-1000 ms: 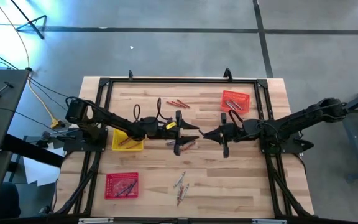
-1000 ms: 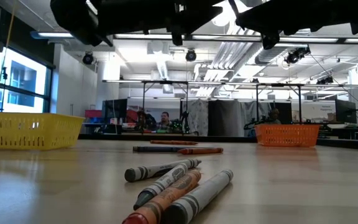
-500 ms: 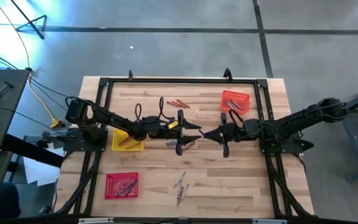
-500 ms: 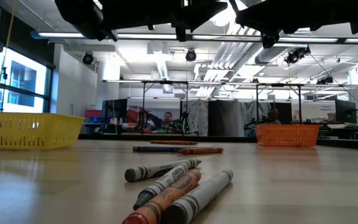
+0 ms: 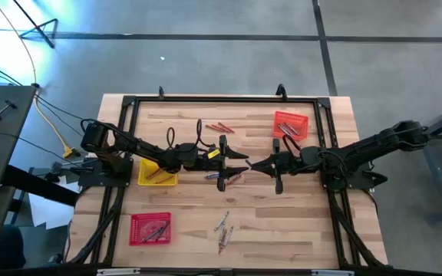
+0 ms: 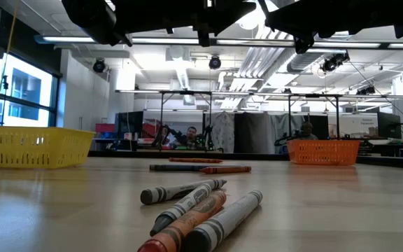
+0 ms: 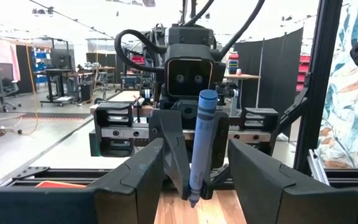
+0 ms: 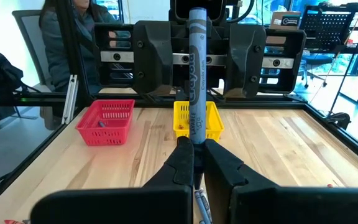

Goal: Sort crayons
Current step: Put the blue crayon into the red bin

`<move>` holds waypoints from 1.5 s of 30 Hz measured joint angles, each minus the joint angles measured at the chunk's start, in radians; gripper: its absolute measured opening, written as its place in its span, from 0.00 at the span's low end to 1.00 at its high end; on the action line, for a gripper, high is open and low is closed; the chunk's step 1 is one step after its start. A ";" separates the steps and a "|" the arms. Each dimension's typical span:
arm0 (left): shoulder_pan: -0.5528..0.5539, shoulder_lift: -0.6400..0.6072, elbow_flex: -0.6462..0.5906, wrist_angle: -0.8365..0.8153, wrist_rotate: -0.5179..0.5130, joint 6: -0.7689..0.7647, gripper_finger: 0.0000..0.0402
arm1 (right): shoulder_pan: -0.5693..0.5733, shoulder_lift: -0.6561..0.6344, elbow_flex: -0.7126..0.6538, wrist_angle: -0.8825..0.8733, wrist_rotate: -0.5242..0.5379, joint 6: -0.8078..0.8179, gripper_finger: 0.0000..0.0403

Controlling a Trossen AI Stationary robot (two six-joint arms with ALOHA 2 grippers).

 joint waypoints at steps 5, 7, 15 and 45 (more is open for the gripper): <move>0.000 0.000 0.000 0.004 0.000 0.009 0.42 | 0.000 0.000 0.000 0.000 0.000 -0.007 0.01; 0.000 0.001 0.008 0.002 0.000 0.008 0.42 | -0.002 0.000 0.000 0.001 0.003 -0.008 0.01; 0.000 0.087 0.096 -0.007 0.006 0.028 0.42 | -0.022 0.000 0.000 0.005 0.013 -0.008 0.01; 0.008 0.086 0.150 -0.175 0.006 0.096 0.42 | -0.019 0.000 0.001 -0.056 0.010 0.023 0.01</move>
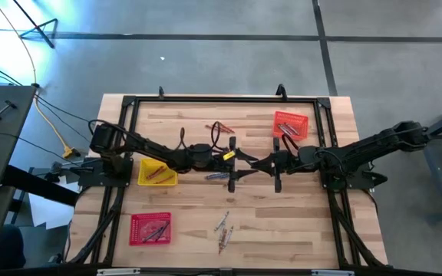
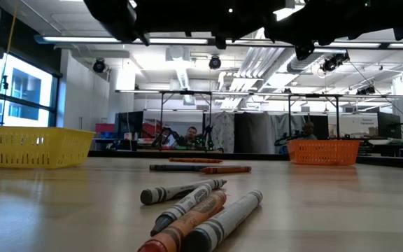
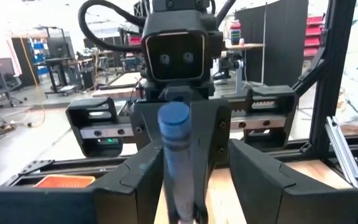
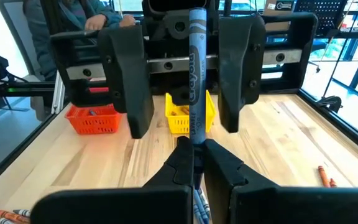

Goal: Sort crayons
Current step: Put the blue crayon into the red bin

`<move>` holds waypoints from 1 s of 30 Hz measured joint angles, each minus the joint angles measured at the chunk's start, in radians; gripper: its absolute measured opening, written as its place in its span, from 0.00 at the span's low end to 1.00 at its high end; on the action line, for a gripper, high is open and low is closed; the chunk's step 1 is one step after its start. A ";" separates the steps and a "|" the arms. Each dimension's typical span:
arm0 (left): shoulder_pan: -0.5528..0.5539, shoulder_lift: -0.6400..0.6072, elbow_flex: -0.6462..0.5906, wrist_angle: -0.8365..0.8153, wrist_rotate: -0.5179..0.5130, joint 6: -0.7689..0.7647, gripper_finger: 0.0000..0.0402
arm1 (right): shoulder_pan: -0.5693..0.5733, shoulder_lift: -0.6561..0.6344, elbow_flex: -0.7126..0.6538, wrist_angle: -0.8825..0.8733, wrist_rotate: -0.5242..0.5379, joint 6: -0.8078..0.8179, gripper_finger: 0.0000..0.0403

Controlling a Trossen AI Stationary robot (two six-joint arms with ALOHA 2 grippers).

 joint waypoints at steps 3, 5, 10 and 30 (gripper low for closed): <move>0.004 -0.005 0.000 -0.018 0.001 0.003 0.42 | 0.000 0.000 0.000 0.000 0.000 0.004 0.01; 0.005 -0.006 0.000 -0.020 0.009 0.010 0.42 | 0.000 0.000 0.000 -0.005 0.000 0.005 0.01; 0.015 -0.008 0.000 -0.022 0.039 0.009 0.35 | 0.000 0.000 0.000 -0.020 0.000 0.023 0.01; 0.032 -0.012 0.000 -0.038 0.081 -0.010 0.01 | 0.000 0.000 0.000 -0.030 -0.001 0.023 0.01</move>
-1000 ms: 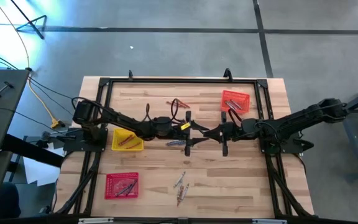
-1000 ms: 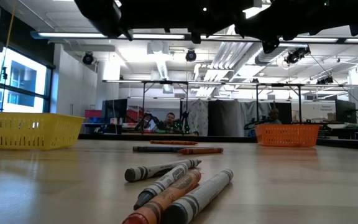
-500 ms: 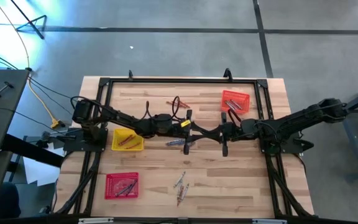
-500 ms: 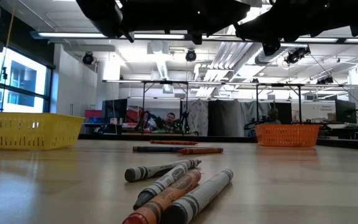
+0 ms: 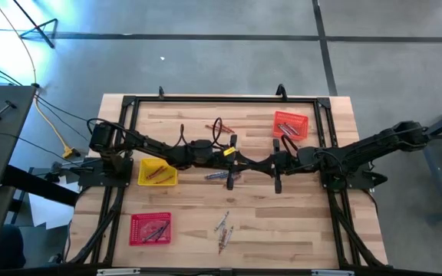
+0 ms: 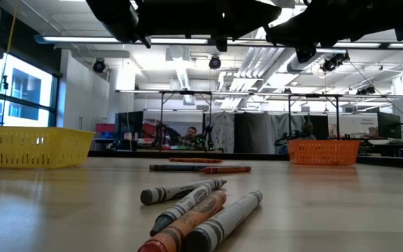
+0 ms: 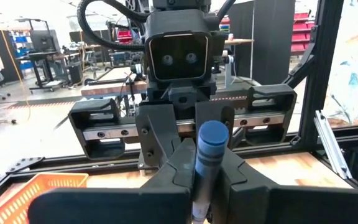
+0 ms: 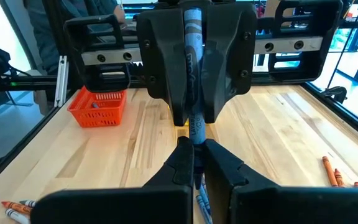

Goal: Sort crayons
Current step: Put the blue crayon into the red bin

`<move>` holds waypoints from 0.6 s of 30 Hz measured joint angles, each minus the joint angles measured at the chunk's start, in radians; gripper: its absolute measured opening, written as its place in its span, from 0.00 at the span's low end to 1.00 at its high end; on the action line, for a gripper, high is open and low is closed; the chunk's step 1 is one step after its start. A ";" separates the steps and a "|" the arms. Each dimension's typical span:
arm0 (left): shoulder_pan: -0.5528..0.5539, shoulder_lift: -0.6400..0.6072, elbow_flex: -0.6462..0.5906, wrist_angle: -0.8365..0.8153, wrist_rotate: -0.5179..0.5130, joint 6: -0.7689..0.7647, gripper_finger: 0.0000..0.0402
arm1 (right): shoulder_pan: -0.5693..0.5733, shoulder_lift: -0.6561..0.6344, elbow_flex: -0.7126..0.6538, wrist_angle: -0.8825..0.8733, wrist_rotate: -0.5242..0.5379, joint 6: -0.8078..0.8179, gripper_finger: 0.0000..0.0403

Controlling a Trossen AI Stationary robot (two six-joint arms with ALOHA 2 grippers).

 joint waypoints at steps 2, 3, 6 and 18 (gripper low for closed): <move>0.000 0.000 0.000 0.000 0.000 0.000 0.01 | 0.000 0.000 0.000 0.000 0.000 0.008 0.02; 0.000 0.000 0.000 0.000 0.000 0.000 0.01 | 0.000 0.000 0.000 0.001 0.000 0.014 0.04; 0.000 0.000 0.000 0.000 -0.001 0.002 0.01 | 0.000 0.000 0.000 0.001 0.001 0.027 0.10; 0.000 0.000 0.000 -0.002 -0.011 0.034 0.00 | 0.000 -0.007 0.000 -0.018 -0.016 0.044 0.31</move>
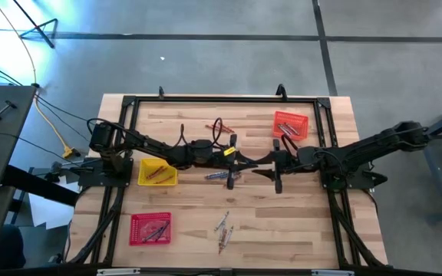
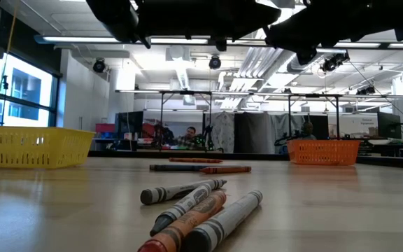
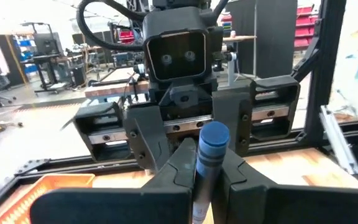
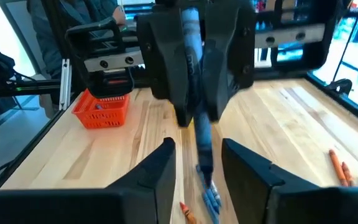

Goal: Sort crayons
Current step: Put the blue crayon into the red bin

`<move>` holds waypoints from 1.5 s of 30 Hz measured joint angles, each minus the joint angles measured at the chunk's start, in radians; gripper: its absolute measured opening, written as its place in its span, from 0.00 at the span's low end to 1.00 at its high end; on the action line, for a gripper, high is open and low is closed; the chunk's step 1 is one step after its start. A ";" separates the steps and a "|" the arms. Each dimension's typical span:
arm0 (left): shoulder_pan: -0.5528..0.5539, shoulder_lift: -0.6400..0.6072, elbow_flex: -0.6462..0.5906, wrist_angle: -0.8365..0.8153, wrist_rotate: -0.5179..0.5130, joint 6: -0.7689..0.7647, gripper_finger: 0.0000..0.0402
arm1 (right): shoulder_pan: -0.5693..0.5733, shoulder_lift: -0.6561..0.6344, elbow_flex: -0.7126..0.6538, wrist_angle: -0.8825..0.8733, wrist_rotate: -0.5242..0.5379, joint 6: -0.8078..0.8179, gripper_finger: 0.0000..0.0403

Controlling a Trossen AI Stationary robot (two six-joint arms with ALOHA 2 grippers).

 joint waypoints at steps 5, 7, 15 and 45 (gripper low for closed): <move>-0.001 -0.049 -0.001 -0.106 -0.133 0.056 0.00 | 0.000 -0.075 0.000 -0.129 0.000 0.003 0.31; 0.000 -0.111 -0.001 -0.264 -0.235 0.033 0.01 | 0.000 -0.126 0.000 -0.179 -0.002 0.033 0.31; -0.101 -0.422 0.000 -1.016 -0.322 -0.432 0.01 | 0.000 -0.261 0.000 -0.308 -0.002 0.097 0.31; -0.879 -0.300 0.000 -1.666 -0.201 -2.166 0.02 | 0.002 -0.202 0.000 -0.475 -0.002 0.245 0.31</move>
